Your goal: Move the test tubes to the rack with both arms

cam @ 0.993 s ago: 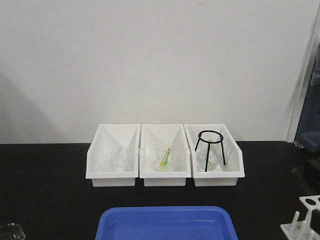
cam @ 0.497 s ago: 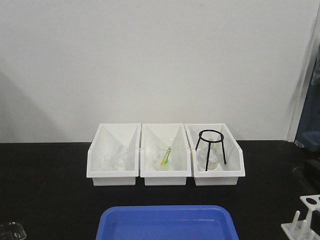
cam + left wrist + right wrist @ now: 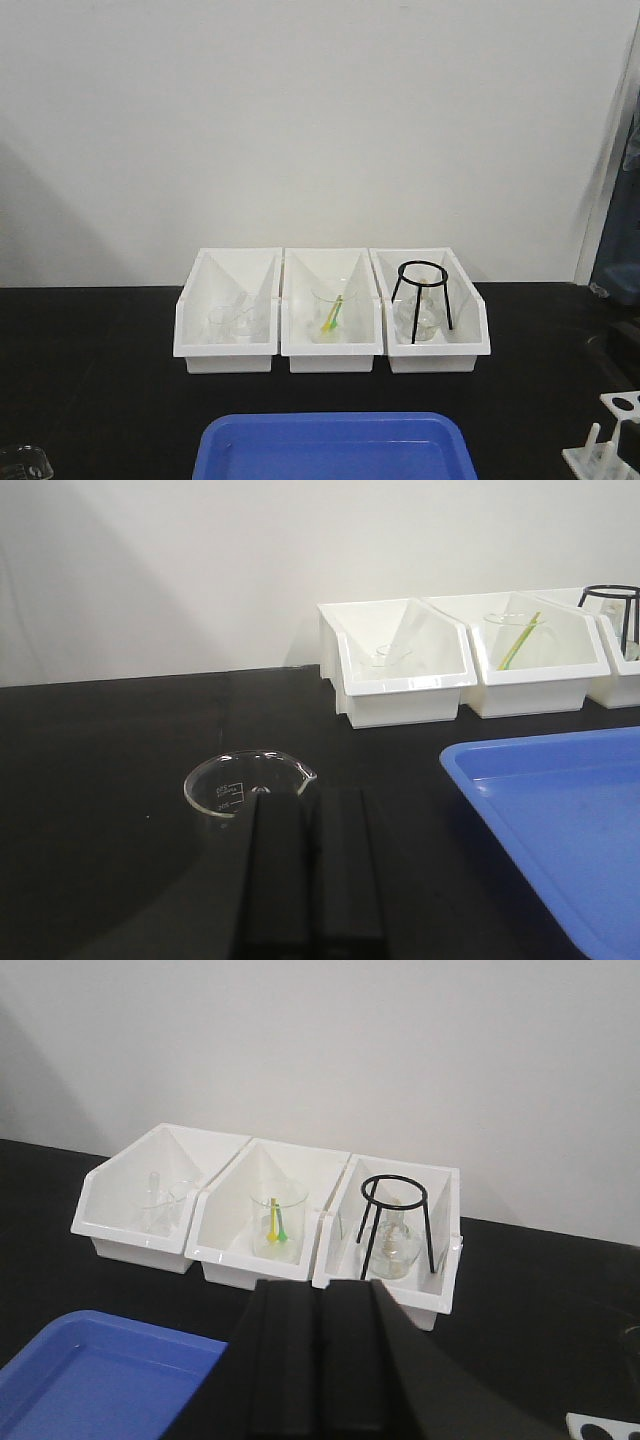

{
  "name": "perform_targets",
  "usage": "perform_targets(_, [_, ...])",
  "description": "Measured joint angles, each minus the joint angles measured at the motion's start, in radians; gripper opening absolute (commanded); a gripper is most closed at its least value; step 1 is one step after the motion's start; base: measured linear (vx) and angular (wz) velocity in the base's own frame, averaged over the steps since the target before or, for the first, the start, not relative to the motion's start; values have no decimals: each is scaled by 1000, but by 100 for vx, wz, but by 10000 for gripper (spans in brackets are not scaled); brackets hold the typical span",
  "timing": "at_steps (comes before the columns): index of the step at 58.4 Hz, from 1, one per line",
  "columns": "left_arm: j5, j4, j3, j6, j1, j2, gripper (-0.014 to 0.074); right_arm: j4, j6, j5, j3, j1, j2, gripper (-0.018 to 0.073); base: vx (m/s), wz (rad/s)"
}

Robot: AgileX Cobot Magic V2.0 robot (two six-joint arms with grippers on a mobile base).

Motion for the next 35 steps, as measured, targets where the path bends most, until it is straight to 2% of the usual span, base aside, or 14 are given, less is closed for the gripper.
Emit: perform_targets(35, [0, -1, 0, 0, 0, 0, -20, -2, 0, 2, 0, 0, 0, -8, 0, 0])
